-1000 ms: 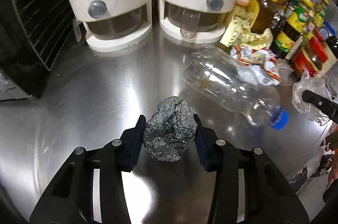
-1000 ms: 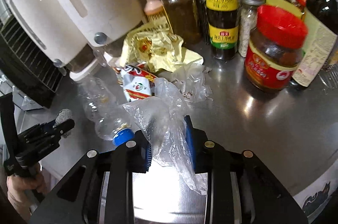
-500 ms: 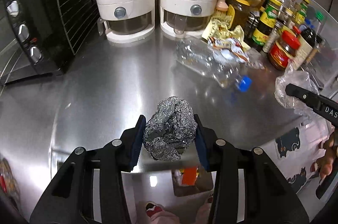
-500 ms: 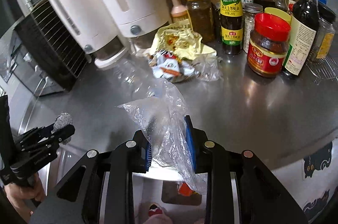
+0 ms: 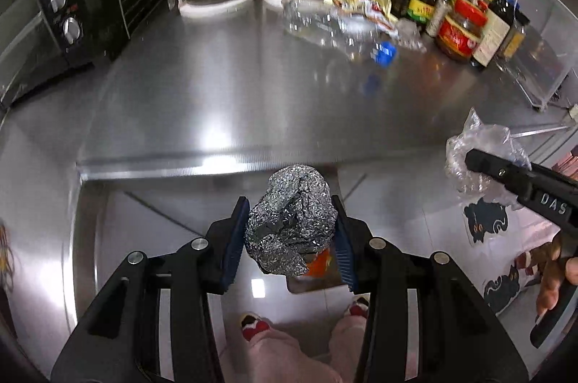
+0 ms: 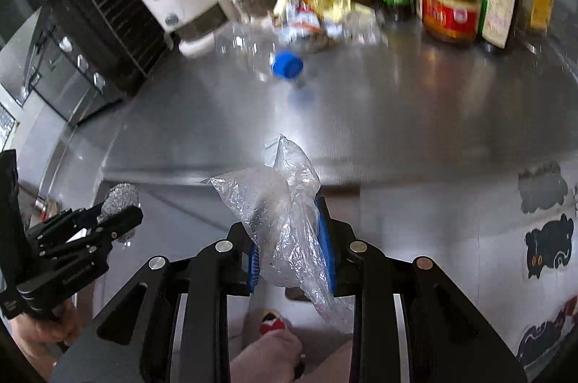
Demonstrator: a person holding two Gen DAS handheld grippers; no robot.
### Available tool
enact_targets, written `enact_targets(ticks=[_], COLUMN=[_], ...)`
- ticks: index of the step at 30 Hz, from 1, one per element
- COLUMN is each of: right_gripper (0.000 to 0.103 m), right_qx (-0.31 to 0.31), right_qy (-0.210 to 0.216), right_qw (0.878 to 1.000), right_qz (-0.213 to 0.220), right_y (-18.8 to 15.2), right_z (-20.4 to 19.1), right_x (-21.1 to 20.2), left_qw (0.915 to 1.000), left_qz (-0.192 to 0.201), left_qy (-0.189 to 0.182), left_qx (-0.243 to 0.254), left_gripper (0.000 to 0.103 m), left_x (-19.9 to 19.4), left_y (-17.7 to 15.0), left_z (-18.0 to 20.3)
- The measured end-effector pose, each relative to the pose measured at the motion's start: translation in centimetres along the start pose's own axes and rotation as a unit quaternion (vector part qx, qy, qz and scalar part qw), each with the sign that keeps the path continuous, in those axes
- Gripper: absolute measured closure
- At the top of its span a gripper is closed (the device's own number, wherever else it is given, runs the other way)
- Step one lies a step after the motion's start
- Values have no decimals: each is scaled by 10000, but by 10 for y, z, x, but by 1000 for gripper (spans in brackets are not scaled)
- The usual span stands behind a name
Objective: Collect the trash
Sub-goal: 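Carry the foil ball and plastic bag down over the bin and open both tools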
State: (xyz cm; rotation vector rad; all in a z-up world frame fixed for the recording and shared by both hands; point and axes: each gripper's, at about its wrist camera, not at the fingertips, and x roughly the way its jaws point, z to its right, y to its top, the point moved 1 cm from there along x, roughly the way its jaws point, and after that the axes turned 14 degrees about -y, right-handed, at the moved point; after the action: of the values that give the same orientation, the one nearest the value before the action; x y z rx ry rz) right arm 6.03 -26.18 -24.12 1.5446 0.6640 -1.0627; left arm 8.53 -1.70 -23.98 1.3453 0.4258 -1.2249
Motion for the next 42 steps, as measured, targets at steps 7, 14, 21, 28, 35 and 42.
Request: enact_targets(ticks=[7,14,21,28,35,42], right_gripper=[75,75,75,75,73,72], right_qx=[-56,-48,73,183,346,434], right_qy=[-76,-124,-16,-206,-314,-327], right_qw=[9987,9954,9934,9894,9843,9821], right_qz=[-497,-954,-1144,-1429,-1699,-1805], right_y=[-40,-64,-76,-88,-96,-88], right_z=[-2,-3,-4,-1,-5,-3], right_x=[36,96,147,194,226,238], left_qw=[9991,9978,9946,9908,9861,9828], left_qz=[-374,-585,-917,-1265,-1549,-1705], left_qy=[-66,-109,-284,-213,-312,-428], left_qx=[-174,-303,-393,-424,-516,-558], left_gripper=[61,61,61,61,61,60], left_x=[30,82,144,195,225,239], left_y=[-37,-62,-79,-90,-100,-102], left_z=[-7,-18,-28,-36,-46,-44])
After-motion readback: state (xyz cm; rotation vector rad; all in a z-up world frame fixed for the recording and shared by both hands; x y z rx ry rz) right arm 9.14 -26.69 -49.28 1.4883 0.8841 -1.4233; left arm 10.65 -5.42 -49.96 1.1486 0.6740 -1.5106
